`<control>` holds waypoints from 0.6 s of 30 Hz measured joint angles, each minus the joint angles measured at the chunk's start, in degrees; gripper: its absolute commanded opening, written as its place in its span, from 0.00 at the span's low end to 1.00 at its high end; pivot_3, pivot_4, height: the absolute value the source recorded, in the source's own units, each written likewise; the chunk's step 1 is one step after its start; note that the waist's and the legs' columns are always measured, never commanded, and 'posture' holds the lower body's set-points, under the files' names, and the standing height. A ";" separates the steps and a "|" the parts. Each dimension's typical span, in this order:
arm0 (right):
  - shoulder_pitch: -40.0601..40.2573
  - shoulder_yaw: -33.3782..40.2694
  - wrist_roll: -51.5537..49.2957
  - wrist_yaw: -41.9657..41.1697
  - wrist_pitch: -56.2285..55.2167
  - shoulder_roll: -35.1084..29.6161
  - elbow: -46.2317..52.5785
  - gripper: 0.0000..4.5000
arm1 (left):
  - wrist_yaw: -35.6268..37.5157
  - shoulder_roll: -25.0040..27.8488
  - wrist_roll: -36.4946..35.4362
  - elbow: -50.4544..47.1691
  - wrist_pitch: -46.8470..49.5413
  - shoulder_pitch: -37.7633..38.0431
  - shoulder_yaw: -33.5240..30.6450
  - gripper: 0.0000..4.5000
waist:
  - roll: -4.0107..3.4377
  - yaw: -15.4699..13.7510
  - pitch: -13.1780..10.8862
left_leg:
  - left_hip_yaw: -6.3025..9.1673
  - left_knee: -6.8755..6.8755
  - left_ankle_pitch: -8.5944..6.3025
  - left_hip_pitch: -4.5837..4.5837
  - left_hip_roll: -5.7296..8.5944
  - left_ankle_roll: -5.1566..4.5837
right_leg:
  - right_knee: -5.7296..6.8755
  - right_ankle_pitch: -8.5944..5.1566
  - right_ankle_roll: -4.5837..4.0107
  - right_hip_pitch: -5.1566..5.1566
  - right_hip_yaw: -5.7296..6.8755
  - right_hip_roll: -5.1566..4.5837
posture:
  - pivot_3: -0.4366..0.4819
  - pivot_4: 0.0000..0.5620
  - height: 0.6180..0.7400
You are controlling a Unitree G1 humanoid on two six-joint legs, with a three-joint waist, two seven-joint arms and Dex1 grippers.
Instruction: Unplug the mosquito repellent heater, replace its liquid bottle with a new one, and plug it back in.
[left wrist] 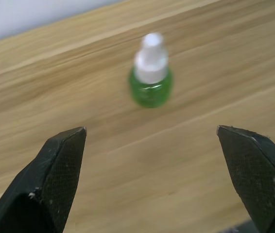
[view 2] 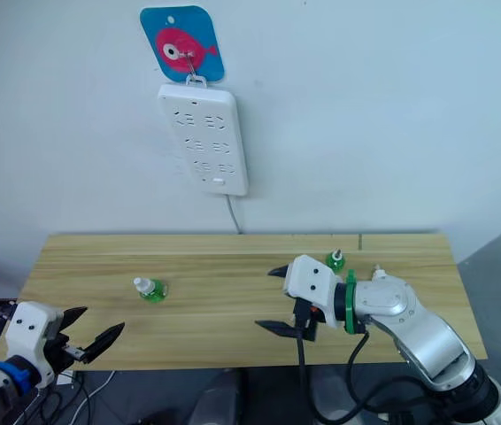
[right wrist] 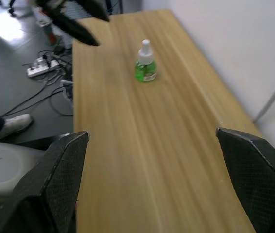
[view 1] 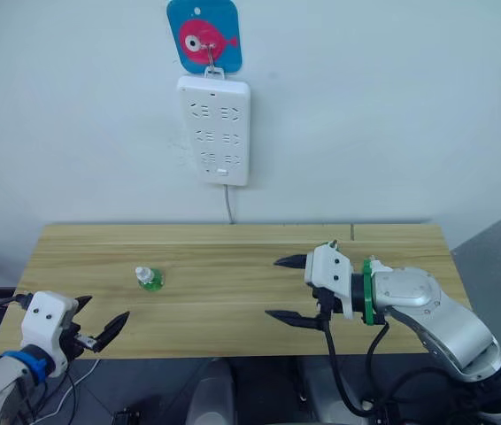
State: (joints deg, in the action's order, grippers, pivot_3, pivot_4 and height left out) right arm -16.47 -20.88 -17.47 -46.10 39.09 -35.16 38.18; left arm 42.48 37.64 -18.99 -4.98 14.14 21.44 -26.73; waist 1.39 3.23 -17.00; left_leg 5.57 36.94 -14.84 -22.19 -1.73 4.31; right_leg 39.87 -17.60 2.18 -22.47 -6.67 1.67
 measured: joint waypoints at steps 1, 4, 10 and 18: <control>-0.32 -0.16 -0.49 0.29 1.75 0.10 1.01 0.97 | 0.82 0.58 0.86 2.88 -0.74 -2.21 1.75 1.00 | 0.00 0.01 -0.47 | -0.03 -0.01 0.00 -0.08 0.01 0.00 | 0.01 0.01 0.01 -0.10 0.03 0.00 | 0.42 0.67 1.00; -0.70 -0.66 -1.56 1.59 5.22 0.33 2.83 0.97 | 1.24 0.52 2.66 9.95 -2.11 -8.86 5.68 1.00 | -0.05 -0.05 -1.15 | 0.02 0.06 0.02 -0.67 0.01 0.01 | 0.11 0.08 0.05 -0.68 0.11 0.00 | 0.41 0.70 1.00; -1.01 -0.74 -1.75 4.17 9.50 0.08 5.35 0.97 | 1.91 0.44 5.65 19.71 -6.65 -17.43 10.66 1.00 | 0.08 0.43 -2.45 | 0.01 0.00 0.03 -0.79 -0.03 0.04 | 0.12 0.25 -0.15 -0.82 0.22 -0.38 | 0.37 0.73 1.00; -1.81 -0.67 -2.44 7.62 14.39 0.57 7.91 0.97 | 1.80 -0.35 6.86 22.57 -9.23 -21.24 13.48 1.00 | 0.00 0.59 -3.69 | 0.00 0.01 0.06 -0.81 0.00 0.09 | 0.10 0.13 0.15 -0.82 0.26 -0.60 | 0.34 0.76 1.00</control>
State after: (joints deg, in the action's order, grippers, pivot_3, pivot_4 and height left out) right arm -18.28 -21.55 -19.91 -38.48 53.48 -34.59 46.09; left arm 44.29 37.28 -12.13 17.59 4.92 0.21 -13.25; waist 1.39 3.82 -20.70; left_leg 5.57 36.95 -14.79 -23.00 -1.73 4.39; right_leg 39.98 -17.47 2.33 -23.29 -6.41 1.06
